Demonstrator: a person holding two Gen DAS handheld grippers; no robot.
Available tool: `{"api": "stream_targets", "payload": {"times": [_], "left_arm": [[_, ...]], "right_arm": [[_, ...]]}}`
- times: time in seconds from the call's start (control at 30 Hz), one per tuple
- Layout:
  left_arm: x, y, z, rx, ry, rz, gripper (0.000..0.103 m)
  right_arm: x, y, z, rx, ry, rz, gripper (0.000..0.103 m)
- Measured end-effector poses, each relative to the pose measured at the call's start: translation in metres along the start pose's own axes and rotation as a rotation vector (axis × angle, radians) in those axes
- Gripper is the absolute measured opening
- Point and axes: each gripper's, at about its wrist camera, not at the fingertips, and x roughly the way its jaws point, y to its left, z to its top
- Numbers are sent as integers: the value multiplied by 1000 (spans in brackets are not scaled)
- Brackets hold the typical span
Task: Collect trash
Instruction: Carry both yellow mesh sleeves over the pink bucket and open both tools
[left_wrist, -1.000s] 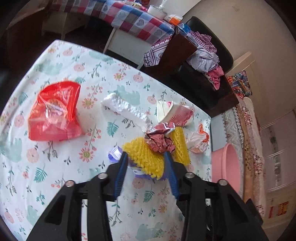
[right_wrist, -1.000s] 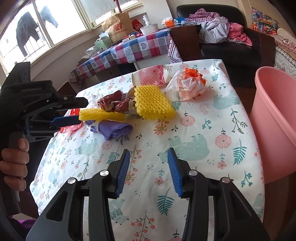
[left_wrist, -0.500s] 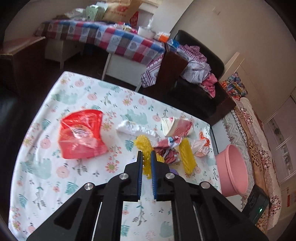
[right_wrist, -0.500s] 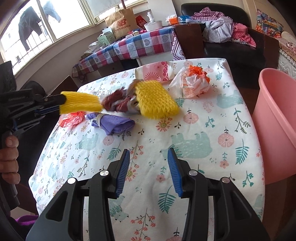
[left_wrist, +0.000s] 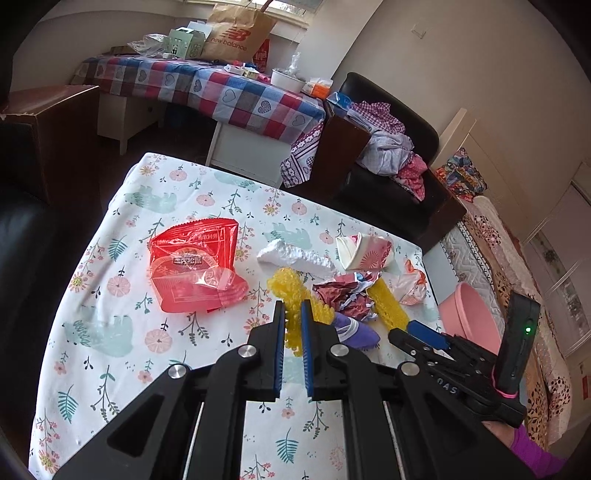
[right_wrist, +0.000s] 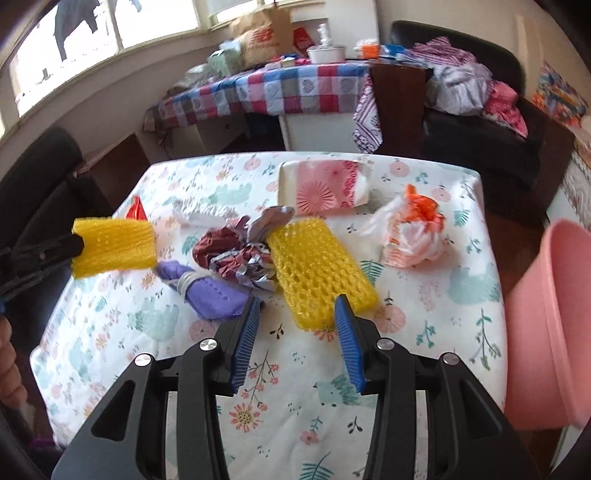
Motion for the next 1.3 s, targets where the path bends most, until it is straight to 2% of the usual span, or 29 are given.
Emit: {"api": "stream_targets", "payload": {"times": [0.13,0.17,0.2,0.3,0.5,0.73,1.03,1.3], "left_arm": [[2,6,-2,-17,7,-6,7],[2,7,-3,-24,9,-8,7],[3,8,-4,-28,9,-9,7],[1,7,-4,-19,5,-9,7],[-9,-5,0,11,-20,-35,7],[-19,-45,7,94,-50,-107,7],[7,-135,10,267,-9,-235,7],[39,-211,3,410,35,-341,7]], "right_arm": [[11,5,1,-63,18,-77,42],[12,5,1,-69,22,-91,36],[14,3,1,-68,30,-99,19],[11,-3,1,-37,36,-84,9],[-26,-12,-4,39,-27,-7,9],[-78,-41,-12,140,-122,4,9],[-120,-104,-32,289,-201,-112,9],[-137,-164,-61,450,-210,-205,9]]}}
